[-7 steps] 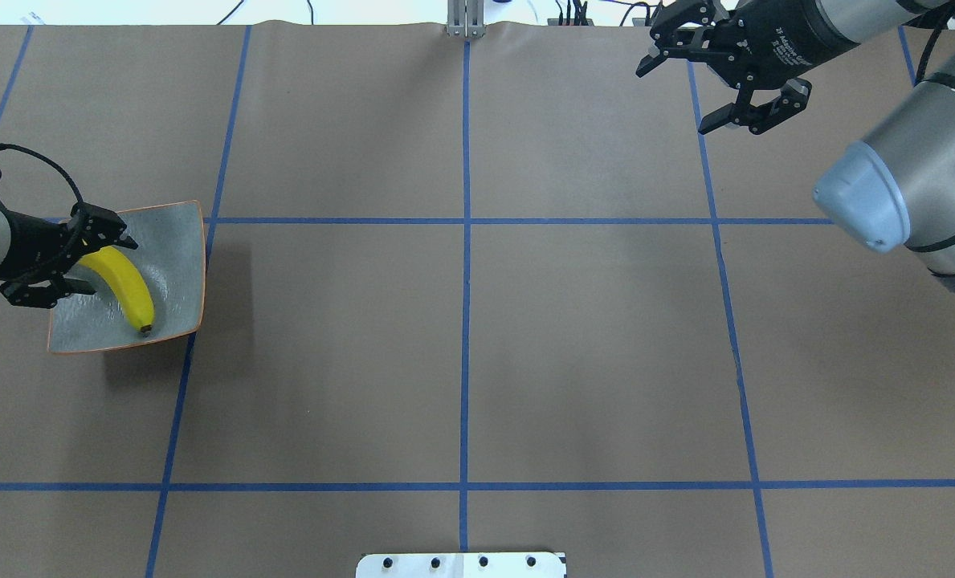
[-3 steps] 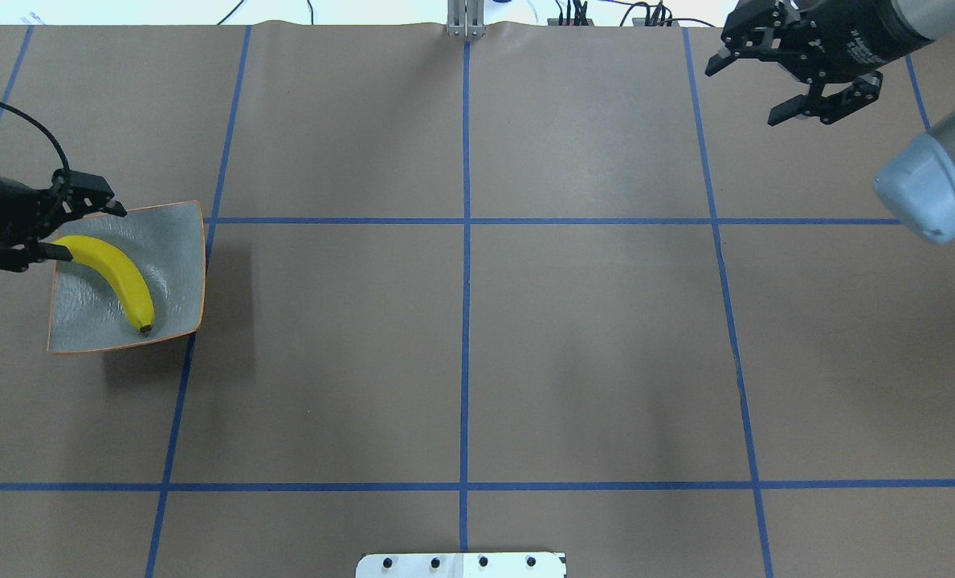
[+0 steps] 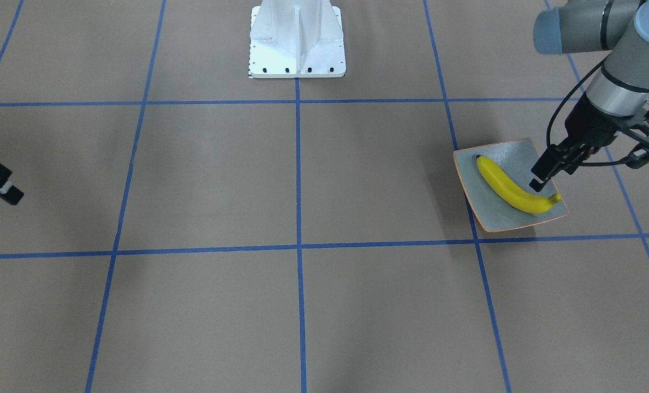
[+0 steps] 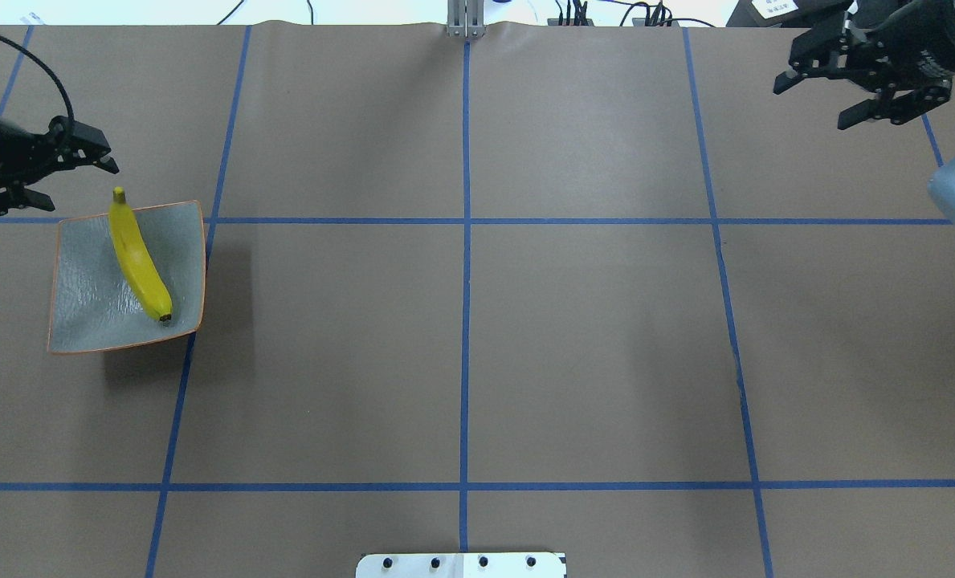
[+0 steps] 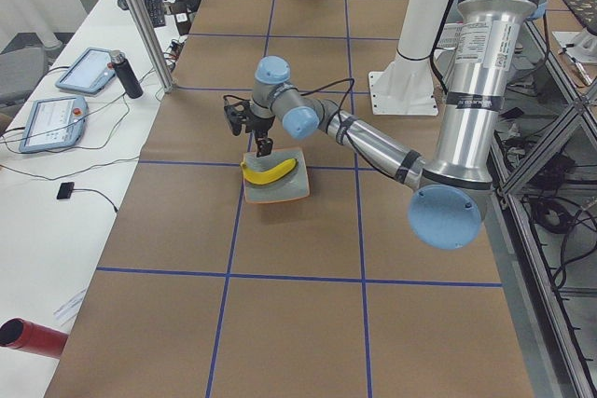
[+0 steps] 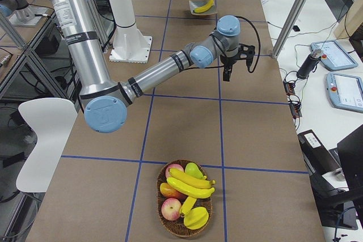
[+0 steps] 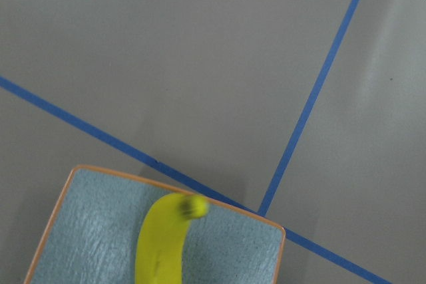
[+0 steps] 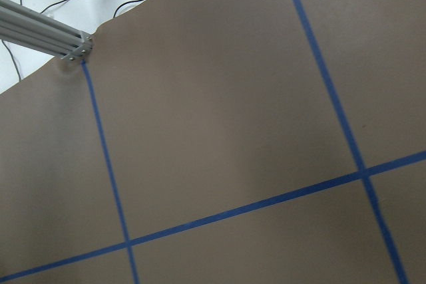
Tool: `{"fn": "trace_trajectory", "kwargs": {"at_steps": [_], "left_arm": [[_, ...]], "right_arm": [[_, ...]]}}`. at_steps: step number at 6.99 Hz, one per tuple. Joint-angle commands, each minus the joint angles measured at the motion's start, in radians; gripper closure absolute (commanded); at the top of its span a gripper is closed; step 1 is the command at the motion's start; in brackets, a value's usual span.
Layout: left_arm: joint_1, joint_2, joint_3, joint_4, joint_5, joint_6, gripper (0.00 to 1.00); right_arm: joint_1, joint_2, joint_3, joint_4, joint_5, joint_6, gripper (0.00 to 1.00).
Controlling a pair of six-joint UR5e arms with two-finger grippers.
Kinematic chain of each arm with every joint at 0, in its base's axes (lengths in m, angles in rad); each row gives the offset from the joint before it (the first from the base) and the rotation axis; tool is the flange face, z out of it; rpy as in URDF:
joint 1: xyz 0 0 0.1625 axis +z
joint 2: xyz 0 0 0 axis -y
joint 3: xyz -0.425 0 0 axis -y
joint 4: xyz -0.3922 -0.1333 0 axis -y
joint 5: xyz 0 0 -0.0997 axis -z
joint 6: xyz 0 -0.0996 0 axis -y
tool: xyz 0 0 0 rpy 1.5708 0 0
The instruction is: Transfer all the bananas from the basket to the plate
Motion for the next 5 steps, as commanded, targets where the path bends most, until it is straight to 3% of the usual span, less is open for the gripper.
{"fn": "trace_trajectory", "kwargs": {"at_steps": [1,5], "left_arm": [[-0.004,-0.032,0.003,0.047,-0.002,0.036,0.00],[0.005,-0.055,0.017,0.046,-0.004,0.025,0.00]], "right_arm": [[0.114,-0.055,-0.085,-0.148,-0.036,-0.406,0.00],[0.124,-0.158,-0.154,-0.141,-0.187,-0.422,0.00]]}}
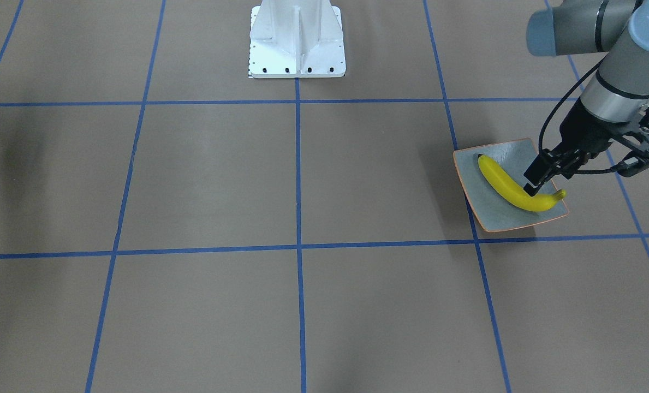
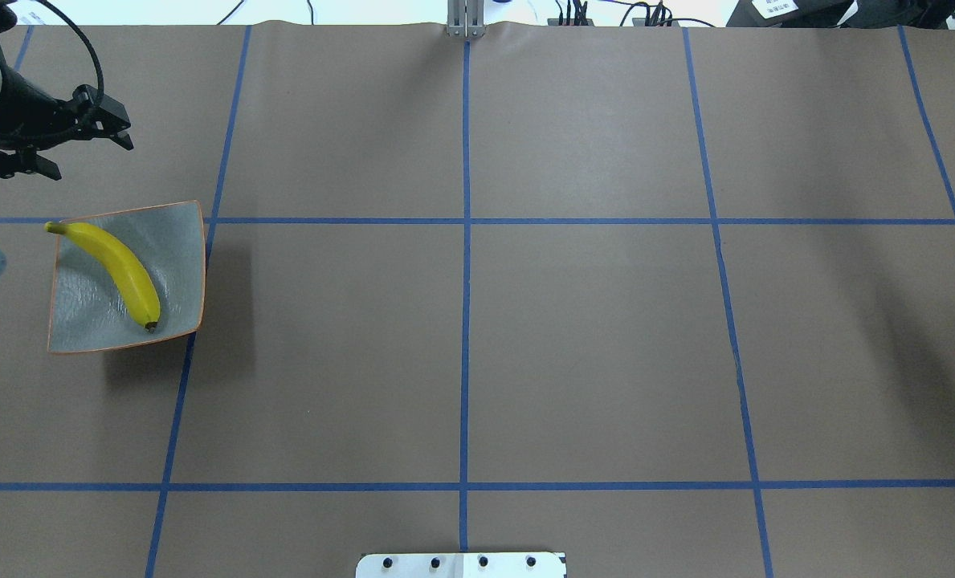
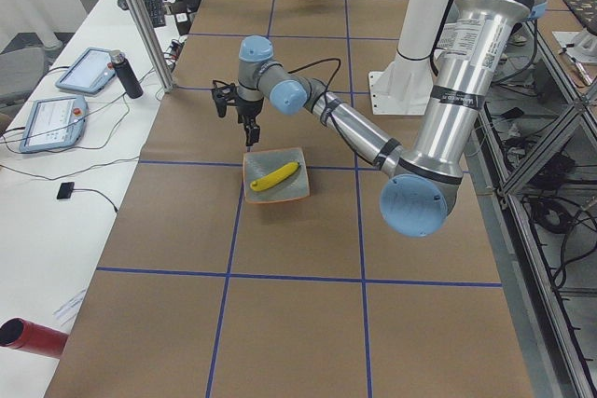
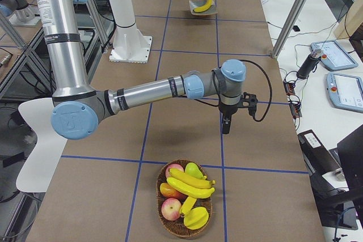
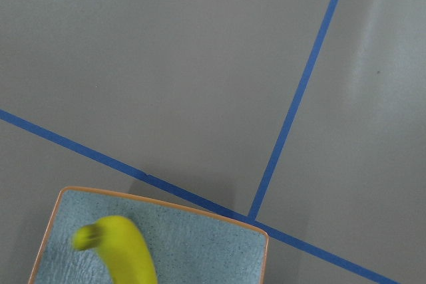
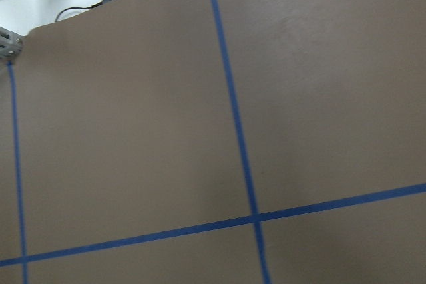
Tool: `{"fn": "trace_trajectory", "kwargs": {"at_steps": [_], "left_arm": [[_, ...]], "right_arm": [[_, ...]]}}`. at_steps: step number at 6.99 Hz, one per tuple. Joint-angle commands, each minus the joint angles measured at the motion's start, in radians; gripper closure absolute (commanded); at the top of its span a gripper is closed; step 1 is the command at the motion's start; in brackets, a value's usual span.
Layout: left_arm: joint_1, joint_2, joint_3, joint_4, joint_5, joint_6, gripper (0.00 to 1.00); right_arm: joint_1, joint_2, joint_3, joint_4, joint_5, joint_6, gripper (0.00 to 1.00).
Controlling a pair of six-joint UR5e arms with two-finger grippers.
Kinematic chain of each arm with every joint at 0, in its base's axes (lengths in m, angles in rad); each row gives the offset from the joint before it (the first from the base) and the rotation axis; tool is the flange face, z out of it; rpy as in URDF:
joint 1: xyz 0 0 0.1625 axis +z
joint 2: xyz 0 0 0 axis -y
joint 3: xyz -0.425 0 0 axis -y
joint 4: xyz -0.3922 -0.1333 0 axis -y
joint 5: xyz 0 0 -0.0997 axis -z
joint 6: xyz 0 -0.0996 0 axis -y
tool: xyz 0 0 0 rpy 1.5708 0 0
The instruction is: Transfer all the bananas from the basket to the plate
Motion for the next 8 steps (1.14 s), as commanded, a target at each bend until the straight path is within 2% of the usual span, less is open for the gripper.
{"fn": "trace_trajectory", "kwargs": {"at_steps": [1,4,5,8], "left_arm": [[0.002,-0.007,0.000,-0.001,-0.002,-0.006,0.00],[0.016,-0.013,0.008,-0.003,-0.002,-0.007,0.00],[0.030,-0.013,0.009,-0.003,-0.002,-0.009,0.00],[0.035,-0.021,0.031,-0.023,-0.002,-0.013,0.00]], "right_arm": [[0.001,-0.054,-0.016,0.002,-0.049,-0.027,0.00],[0.001,-0.124,-0.030,-0.009,-0.112,-0.304,0.00],[0.001,-0.144,-0.036,-0.012,-0.113,-0.420,0.00],[-0.035,-0.192,-0.036,-0.013,-0.112,-0.599,0.00]]}}
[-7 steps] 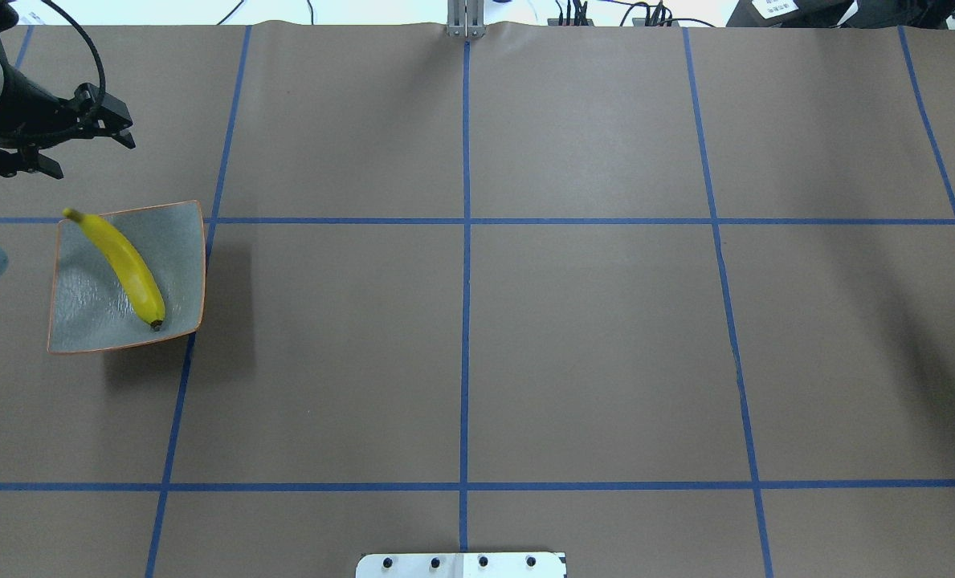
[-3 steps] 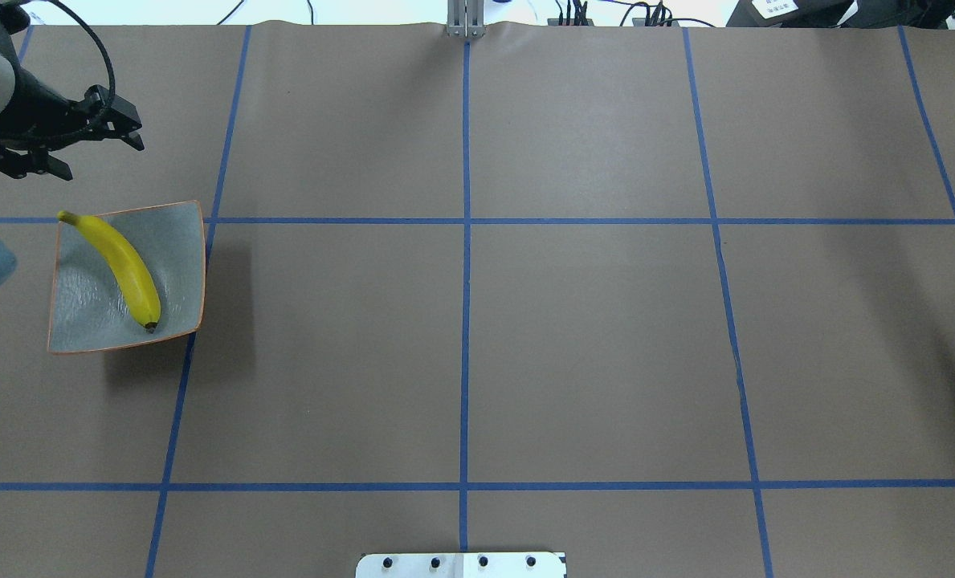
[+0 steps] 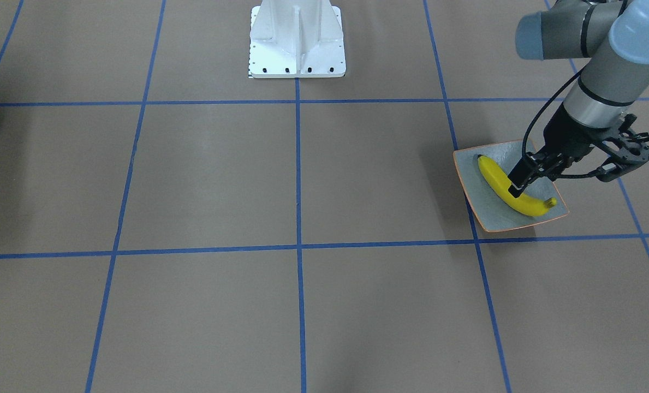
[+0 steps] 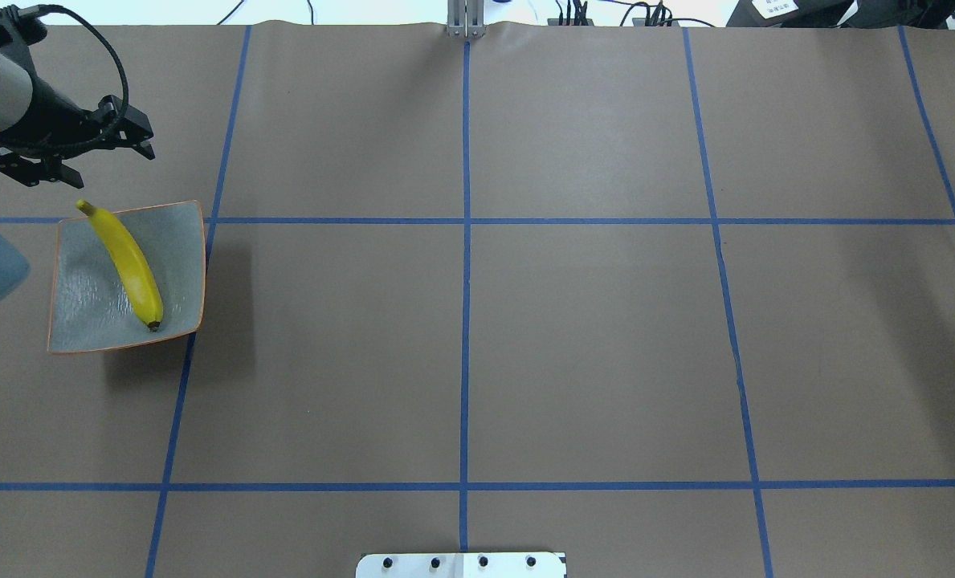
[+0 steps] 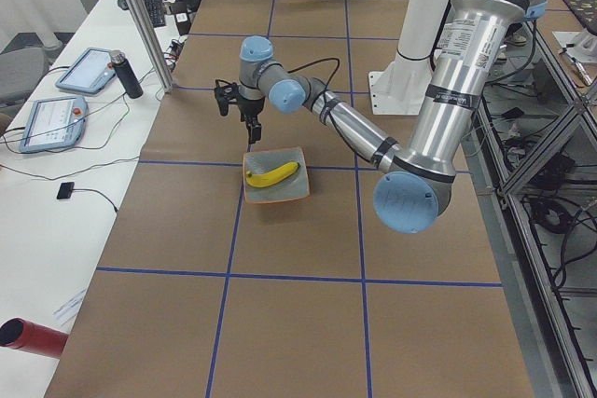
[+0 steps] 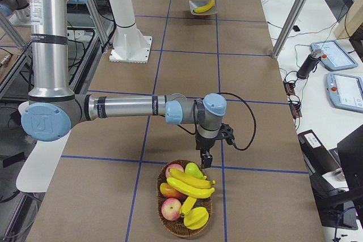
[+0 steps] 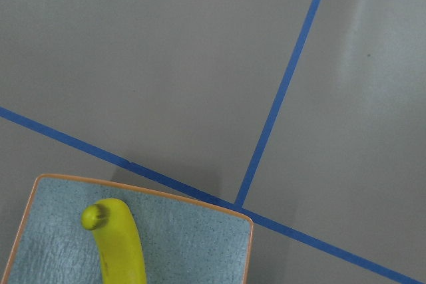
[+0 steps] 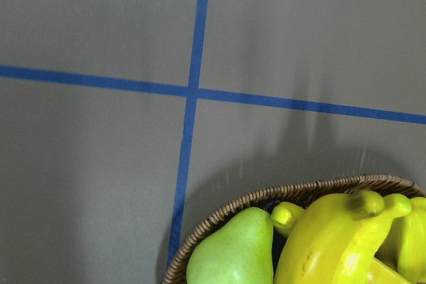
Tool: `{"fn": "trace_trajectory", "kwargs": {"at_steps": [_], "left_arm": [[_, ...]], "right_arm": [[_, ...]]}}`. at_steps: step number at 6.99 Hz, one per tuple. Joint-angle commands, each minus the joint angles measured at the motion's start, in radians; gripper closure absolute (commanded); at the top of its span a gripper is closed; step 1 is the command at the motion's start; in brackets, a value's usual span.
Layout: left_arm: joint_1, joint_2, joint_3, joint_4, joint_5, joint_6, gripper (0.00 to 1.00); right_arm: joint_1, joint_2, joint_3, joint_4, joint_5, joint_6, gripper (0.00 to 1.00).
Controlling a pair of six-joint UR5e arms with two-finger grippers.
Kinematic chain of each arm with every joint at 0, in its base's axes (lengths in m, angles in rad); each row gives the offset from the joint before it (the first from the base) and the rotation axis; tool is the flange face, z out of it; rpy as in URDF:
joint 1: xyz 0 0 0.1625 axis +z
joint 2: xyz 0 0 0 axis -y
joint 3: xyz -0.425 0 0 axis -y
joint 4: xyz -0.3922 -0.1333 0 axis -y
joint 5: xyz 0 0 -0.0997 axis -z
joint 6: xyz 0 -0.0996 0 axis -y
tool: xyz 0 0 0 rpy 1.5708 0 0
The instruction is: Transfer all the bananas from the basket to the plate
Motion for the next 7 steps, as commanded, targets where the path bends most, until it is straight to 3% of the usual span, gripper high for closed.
{"fn": "trace_trajectory", "kwargs": {"at_steps": [1,2,5,7], "left_arm": [[0.001,-0.002,0.023,-0.027,0.000,-0.017,0.00],[0.003,0.001,0.029,-0.048,0.000,-0.022,0.00],[0.009,0.003,0.069,-0.113,-0.001,-0.052,0.00],[0.018,0.005,0.075,-0.128,0.000,-0.058,0.00]], "right_arm": [[-0.040,-0.037,-0.002,0.000,-0.003,-0.071,0.00],[-0.047,-0.050,0.004,-0.006,-0.008,-0.078,0.00],[-0.051,-0.055,0.012,-0.077,-0.138,-0.170,0.00],[-0.056,-0.074,0.028,-0.083,-0.135,-0.193,0.00]]}}
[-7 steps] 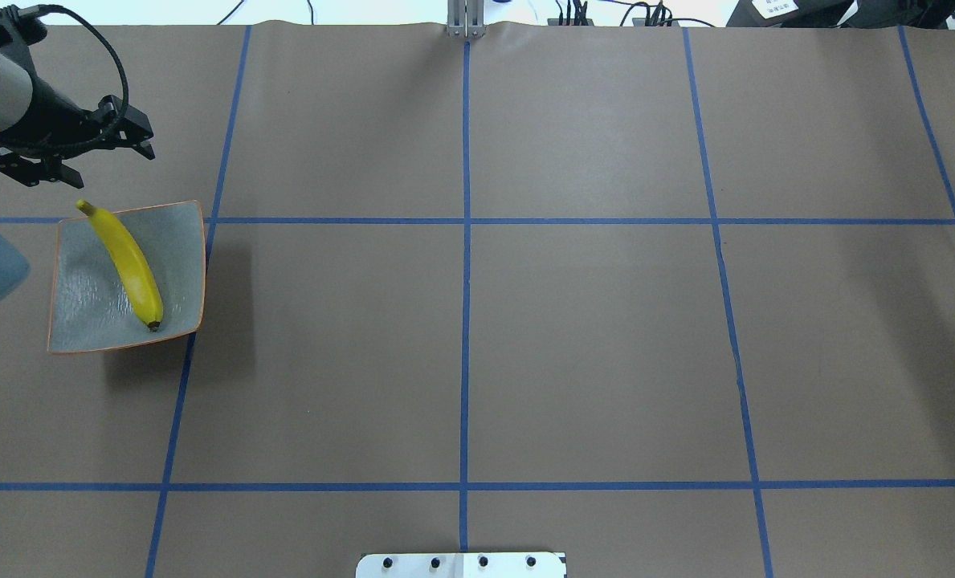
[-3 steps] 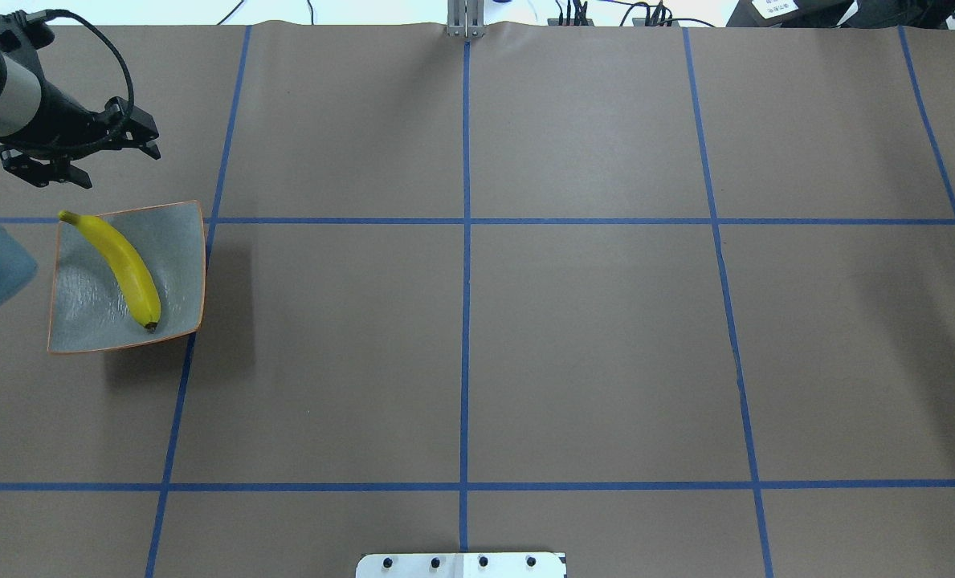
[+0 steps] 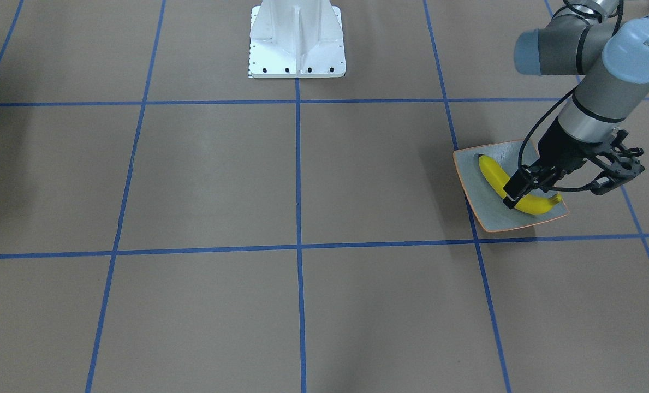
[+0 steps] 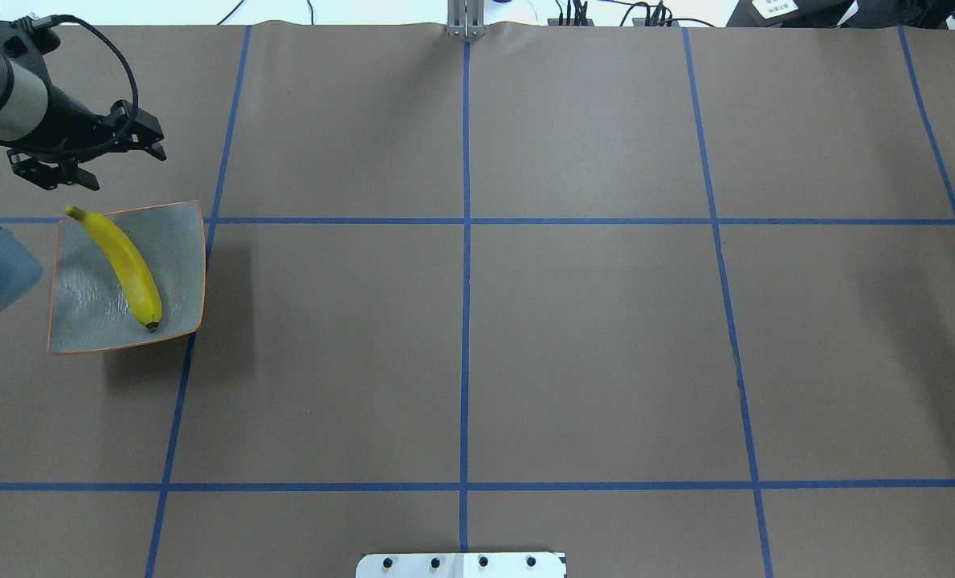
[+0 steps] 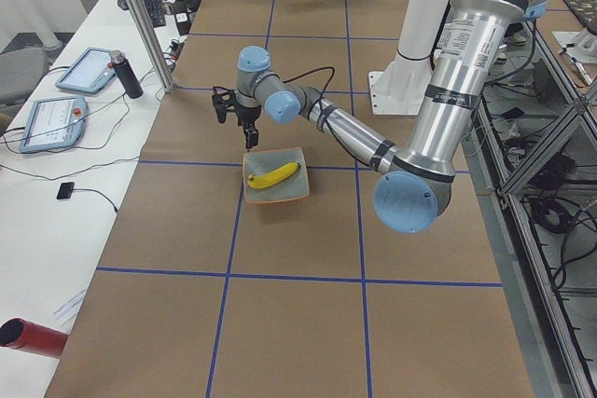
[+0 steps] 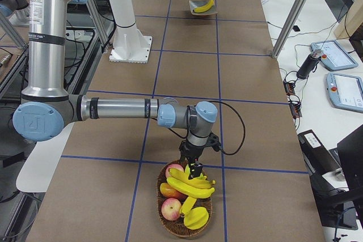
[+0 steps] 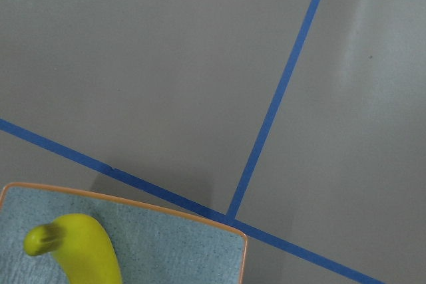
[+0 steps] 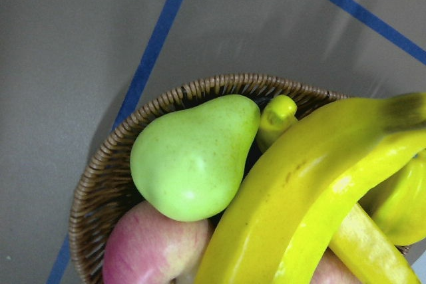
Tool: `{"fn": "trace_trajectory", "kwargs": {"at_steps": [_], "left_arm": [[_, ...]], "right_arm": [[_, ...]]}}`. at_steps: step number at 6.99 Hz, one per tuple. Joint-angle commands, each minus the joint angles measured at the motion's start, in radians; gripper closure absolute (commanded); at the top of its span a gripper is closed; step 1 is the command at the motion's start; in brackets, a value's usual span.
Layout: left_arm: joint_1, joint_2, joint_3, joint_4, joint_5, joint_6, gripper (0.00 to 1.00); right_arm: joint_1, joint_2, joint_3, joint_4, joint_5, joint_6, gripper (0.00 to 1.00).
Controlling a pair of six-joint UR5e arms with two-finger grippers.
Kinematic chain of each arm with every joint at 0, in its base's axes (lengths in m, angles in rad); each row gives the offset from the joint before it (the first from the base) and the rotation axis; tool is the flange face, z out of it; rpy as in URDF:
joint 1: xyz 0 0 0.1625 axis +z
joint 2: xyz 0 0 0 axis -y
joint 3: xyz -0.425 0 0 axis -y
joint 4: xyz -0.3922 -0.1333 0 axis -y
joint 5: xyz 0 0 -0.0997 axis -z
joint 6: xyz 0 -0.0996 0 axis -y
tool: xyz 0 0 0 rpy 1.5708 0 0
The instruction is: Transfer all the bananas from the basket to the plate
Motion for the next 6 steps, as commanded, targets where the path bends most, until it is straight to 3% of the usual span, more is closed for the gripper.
{"fn": "trace_trajectory", "kwargs": {"at_steps": [1,6], "left_arm": [[0.003,0.003,0.005,-0.008,0.000,-0.005,0.00],[0.003,0.009,-0.001,-0.012,0.000,-0.002,0.00]], "right_arm": [[-0.017,-0.014,0.010,-0.006,-0.006,-0.020,0.00],[-0.035,-0.042,0.008,-0.007,-0.036,-0.094,0.02]]}}
